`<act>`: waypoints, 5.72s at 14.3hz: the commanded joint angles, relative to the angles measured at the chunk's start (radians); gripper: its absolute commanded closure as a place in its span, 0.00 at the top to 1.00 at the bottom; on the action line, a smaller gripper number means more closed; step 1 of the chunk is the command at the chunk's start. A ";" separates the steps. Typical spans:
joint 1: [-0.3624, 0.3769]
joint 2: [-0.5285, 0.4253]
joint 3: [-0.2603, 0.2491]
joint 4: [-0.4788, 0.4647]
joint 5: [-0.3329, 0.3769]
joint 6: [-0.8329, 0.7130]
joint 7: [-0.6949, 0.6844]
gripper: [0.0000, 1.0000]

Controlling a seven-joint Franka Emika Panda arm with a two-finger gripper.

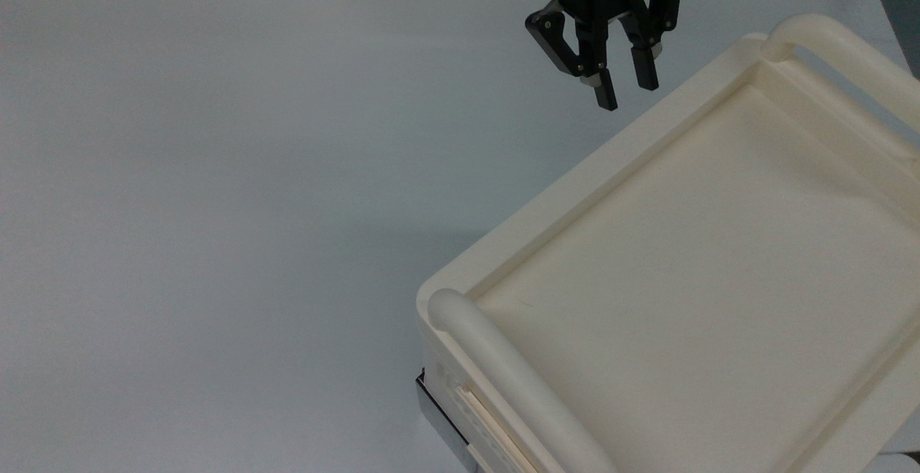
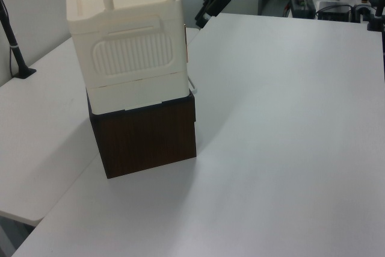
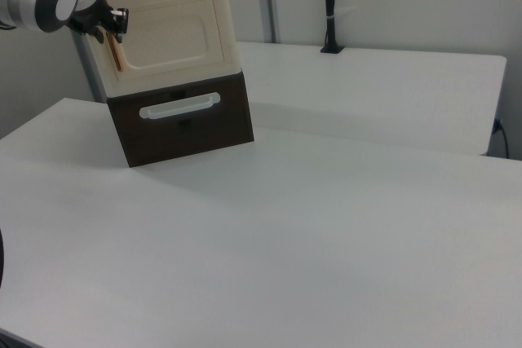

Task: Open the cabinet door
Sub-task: 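Move the gripper to the edge of the cream cabinet door, then hook the gripper fingers behind the door edge and pull it outward, then swing the door open on its hinge by sweeping the gripper sideways, then release the door and withdraw the gripper from the cabinet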

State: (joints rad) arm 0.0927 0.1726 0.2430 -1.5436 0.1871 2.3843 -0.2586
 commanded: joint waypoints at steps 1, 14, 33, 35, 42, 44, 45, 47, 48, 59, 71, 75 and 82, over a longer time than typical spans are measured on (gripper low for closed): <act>0.035 0.062 -0.002 0.054 0.014 0.061 0.009 0.42; 0.047 0.091 -0.002 0.051 0.006 0.167 0.009 0.11; -0.018 -0.018 -0.004 -0.038 0.005 -0.002 0.002 0.13; -0.031 -0.018 -0.004 -0.038 0.005 -0.028 0.001 0.14; -0.088 -0.042 -0.007 -0.038 0.005 -0.172 -0.004 0.34; -0.111 -0.054 -0.011 -0.038 0.003 -0.238 -0.004 0.42; -0.128 -0.067 -0.011 -0.038 0.002 -0.272 -0.004 0.47; -0.174 -0.090 -0.013 -0.038 0.000 -0.336 -0.005 0.55; -0.192 -0.097 -0.019 -0.038 -0.006 -0.358 -0.005 0.58; -0.358 -0.111 -0.128 -0.029 -0.008 -0.407 -0.117 0.94; -0.377 -0.182 -0.258 -0.012 -0.047 -0.565 -0.102 1.00; -0.349 -0.212 -0.257 -0.012 -0.052 -0.643 -0.035 1.00; -0.145 -0.251 -0.306 -0.016 -0.110 -0.798 0.088 1.00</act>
State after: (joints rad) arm -0.1507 -0.0413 -0.0102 -1.5416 0.0957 1.6440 -0.2022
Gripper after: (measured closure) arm 0.000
